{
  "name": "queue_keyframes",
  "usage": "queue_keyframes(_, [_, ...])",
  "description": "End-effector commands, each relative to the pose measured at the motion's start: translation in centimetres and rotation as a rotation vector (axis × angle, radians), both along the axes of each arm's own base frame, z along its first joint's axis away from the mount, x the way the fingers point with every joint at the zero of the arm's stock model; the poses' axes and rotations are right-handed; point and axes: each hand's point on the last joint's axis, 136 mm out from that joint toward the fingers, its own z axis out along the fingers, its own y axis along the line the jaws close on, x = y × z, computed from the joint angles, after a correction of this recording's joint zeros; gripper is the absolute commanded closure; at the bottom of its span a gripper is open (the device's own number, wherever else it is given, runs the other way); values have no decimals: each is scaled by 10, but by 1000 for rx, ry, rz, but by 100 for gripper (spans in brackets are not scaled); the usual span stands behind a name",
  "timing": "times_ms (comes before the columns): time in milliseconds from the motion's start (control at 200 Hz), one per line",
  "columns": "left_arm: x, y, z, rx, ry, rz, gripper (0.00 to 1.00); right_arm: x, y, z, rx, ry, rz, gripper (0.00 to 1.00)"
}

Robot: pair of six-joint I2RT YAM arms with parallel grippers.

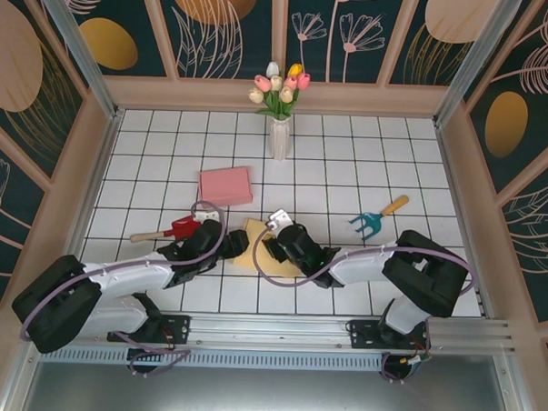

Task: Fold the paper box

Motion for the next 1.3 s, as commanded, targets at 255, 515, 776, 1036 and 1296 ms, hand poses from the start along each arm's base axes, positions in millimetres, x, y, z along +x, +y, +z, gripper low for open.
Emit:
queue_keyframes(255, [-12,-6,-13,118,81,-5,17,-8,-9,-15,-18,26,22,47])
queue_keyframes(515, [-13,0,20,76,51,41,7,-9,-10,-16,2,28,21,47])
queue_keyframes(776, [-26,-2,40,-17,41,97,2,-9,-9,-16,9,20,23,47])
queue_keyframes(1036, [-23,-18,32,-30,48,55,11,-14,-13,-16,17,28,28,46])
queue_keyframes(1296, [-21,-29,13,24,108,41,13,-15,-22,-11,12,9,23,47])
